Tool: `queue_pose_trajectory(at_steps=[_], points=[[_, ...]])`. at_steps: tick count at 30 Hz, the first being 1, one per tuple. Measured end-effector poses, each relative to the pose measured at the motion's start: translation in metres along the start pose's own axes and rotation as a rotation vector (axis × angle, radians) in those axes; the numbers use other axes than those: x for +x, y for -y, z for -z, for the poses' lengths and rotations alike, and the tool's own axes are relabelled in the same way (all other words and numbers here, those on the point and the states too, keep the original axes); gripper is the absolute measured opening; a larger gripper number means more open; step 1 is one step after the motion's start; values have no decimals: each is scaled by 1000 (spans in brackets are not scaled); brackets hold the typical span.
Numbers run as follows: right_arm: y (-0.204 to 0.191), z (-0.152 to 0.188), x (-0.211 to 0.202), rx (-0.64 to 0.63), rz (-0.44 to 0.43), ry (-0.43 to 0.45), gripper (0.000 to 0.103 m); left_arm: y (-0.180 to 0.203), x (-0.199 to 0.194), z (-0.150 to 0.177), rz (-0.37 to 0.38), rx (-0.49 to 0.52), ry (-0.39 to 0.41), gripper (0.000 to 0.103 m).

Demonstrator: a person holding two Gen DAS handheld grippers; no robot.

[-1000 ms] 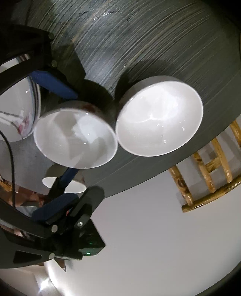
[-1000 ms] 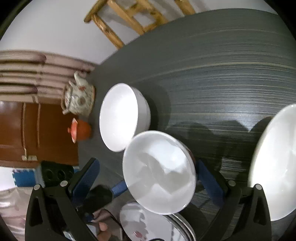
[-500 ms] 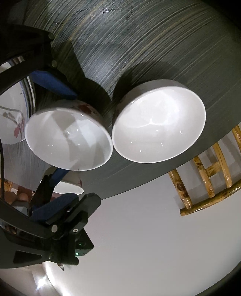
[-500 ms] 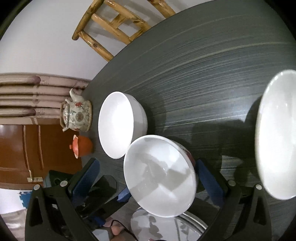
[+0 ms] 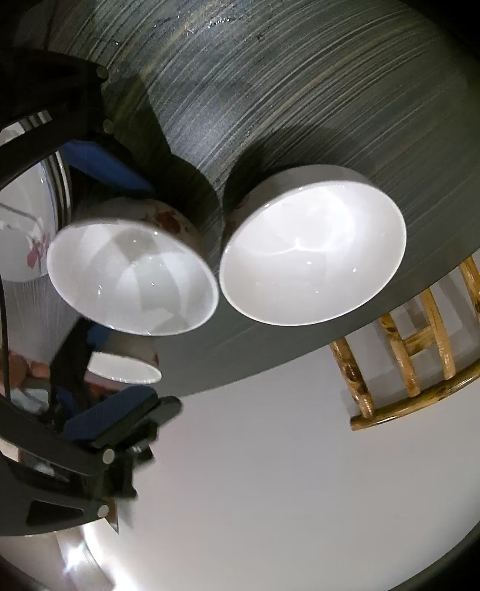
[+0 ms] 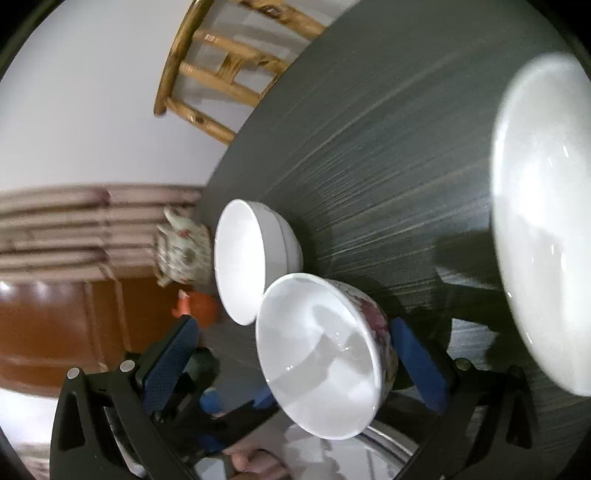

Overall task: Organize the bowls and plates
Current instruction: 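Grip the rim of the red-flowered white bowl with both tools, then lift the flowered bowl with both tools and carry it toward the large white bowl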

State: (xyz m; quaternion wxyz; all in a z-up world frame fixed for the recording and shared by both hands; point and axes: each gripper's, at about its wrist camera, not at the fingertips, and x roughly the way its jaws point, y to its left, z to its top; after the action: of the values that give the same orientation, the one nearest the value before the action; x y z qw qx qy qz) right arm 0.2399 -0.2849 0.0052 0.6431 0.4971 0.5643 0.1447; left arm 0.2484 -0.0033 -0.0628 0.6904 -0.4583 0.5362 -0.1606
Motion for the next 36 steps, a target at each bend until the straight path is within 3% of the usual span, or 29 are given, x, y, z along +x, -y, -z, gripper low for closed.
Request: queue_pose_trajectory(at_steps=[3, 8, 13, 27, 36], points=[[10, 3, 2, 39, -30, -24, 103, 0, 1, 0, -16, 2, -7, 103], [4, 10, 0, -34, -34, -18, 103, -3, 4, 0, -9, -22, -7, 103], [12, 11, -2, -22, -73, -12, 103, -3, 5, -3, -6, -43, -8, 103], [9, 14, -5, -49, -62, -2, 103, 9, 12, -5, -36, 7, -24, 103], [7, 13, -7, -45, -69, 1, 103, 11, 14, -9, -16, 4, -22, 103]])
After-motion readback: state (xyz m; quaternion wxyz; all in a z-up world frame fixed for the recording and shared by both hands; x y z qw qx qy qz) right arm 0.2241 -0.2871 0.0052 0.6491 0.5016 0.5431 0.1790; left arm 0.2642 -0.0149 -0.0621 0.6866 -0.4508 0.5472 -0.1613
